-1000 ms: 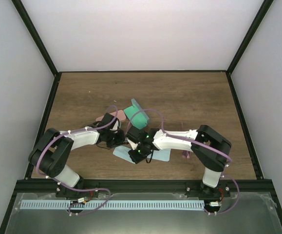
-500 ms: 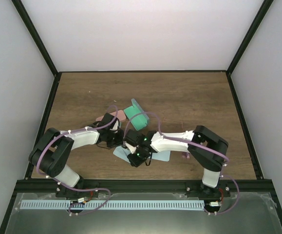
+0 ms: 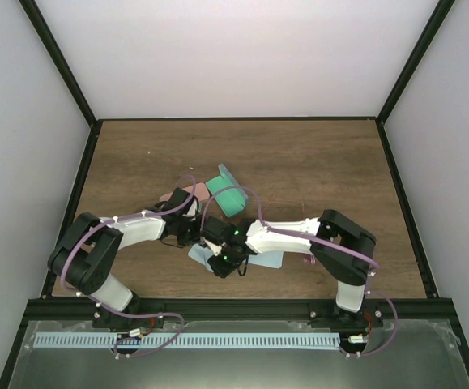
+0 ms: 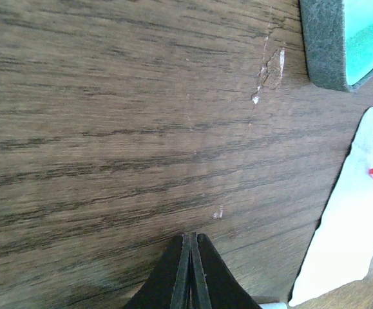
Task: Organize the sunglasses
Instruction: Adjust the glasses cleaning cloth at the center of the board.
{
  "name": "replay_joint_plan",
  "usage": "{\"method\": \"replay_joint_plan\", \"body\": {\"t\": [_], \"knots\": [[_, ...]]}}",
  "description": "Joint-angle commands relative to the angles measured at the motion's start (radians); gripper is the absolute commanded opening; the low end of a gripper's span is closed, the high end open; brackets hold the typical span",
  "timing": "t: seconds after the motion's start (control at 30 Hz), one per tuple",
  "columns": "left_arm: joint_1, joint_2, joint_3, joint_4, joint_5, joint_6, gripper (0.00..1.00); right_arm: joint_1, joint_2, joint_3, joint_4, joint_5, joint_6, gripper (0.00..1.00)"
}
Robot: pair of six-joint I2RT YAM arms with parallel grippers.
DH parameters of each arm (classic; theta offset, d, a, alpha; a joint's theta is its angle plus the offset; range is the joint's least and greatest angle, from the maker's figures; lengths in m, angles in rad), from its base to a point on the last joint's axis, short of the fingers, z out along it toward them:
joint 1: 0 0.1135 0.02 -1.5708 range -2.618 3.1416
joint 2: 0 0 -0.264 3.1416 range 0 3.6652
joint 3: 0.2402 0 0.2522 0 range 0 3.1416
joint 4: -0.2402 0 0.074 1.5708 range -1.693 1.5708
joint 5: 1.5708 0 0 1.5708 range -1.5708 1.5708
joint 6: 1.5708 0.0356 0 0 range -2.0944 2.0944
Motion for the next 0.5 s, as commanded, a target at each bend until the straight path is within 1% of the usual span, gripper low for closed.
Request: {"method": "replay_joint_plan", "body": {"t": [0.0, 0.13, 0.2, 0.27, 0.33, 0.43, 0.47], "knots": [[-0.001, 0.004, -0.034, -0.077, -0.066, 0.011, 0.04, -0.007, -0.021, 0.065, -0.030, 0.116, 0.049, 0.21], [-0.001, -0.120, -0.004, -0.116, -0.141, 0.029, 0.04, -0.039, -0.049, 0.065, -0.038, 0.164, 0.116, 0.23], [-0.001, -0.178, 0.021, -0.148, -0.179, 0.062, 0.05, -0.055, -0.073, 0.056, -0.028, 0.176, 0.148, 0.24], [-0.001, -0.219, 0.044, -0.177, -0.201, 0.088, 0.13, -0.071, -0.091, 0.051, -0.023, 0.177, 0.169, 0.28], [-0.001, -0.240, 0.046, -0.205, -0.204, 0.107, 0.23, -0.089, -0.098, 0.052, -0.026, 0.172, 0.187, 0.29], [-0.002, -0.263, 0.015, -0.235, -0.208, 0.128, 0.29, -0.110, -0.101, 0.055, -0.031, 0.155, 0.207, 0.29], [-0.003, -0.274, -0.003, -0.241, -0.213, 0.137, 0.32, -0.115, -0.102, 0.056, -0.029, 0.145, 0.212, 0.29]]}}
